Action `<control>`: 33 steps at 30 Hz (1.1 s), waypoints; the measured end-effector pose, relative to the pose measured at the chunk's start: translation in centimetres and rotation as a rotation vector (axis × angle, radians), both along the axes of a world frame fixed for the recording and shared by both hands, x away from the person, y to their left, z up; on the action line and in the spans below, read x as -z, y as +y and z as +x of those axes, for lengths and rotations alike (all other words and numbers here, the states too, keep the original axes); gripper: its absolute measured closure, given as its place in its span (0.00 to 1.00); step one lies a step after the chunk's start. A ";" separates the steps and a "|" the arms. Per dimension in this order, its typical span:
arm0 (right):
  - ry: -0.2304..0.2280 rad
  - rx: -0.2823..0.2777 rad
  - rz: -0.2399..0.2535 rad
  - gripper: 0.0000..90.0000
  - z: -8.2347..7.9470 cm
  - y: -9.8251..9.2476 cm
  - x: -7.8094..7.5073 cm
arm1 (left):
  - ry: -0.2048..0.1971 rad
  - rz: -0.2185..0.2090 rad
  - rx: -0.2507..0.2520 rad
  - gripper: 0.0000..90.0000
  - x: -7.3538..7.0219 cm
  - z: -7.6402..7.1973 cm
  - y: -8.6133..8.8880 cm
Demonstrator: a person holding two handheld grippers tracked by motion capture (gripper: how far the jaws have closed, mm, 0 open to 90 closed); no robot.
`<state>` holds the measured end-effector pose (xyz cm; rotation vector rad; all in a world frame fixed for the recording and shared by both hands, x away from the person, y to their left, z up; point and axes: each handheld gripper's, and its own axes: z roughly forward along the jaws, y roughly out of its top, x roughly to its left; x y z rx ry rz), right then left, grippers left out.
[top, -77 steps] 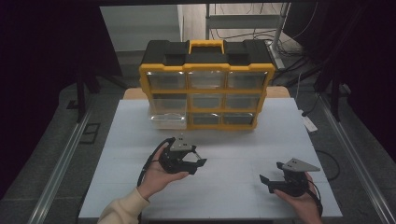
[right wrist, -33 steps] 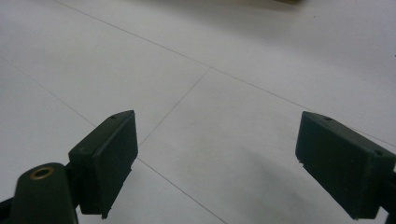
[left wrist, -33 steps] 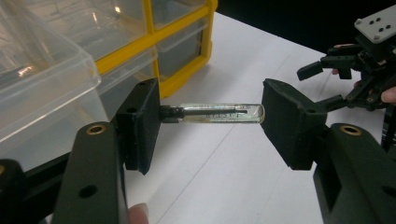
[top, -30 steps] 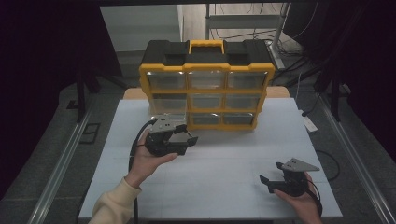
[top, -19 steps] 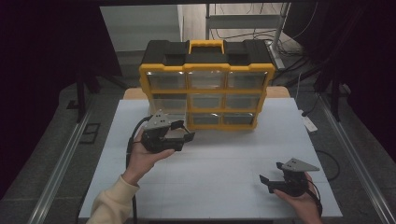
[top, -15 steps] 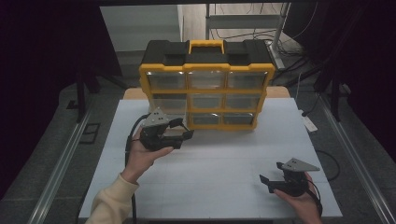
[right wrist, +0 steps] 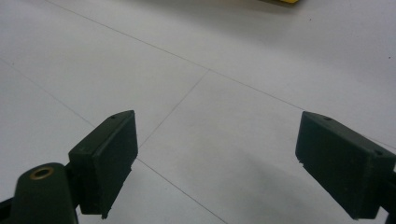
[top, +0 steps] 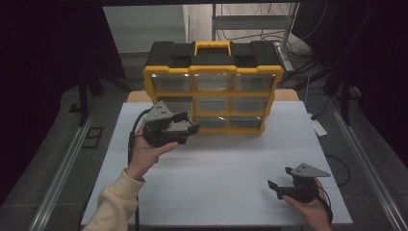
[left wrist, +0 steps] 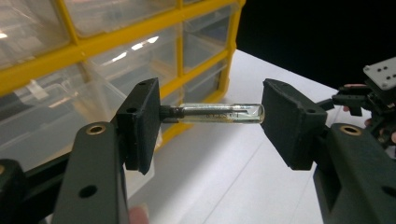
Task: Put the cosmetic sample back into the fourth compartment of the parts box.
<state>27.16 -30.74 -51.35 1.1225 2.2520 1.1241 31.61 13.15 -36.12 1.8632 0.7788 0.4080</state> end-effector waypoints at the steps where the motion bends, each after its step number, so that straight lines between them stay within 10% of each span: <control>1: 0.001 -0.003 0.003 0.15 0.0 0.0 0.0 | -0.002 0.000 -0.003 0.44 -0.1 0.1 0.0; 33: -0.001 -0.001 0.000 0.15 0.0 0.0 0.0 | 0.046 0.012 -0.213 0.44 0.4 5.0 3.0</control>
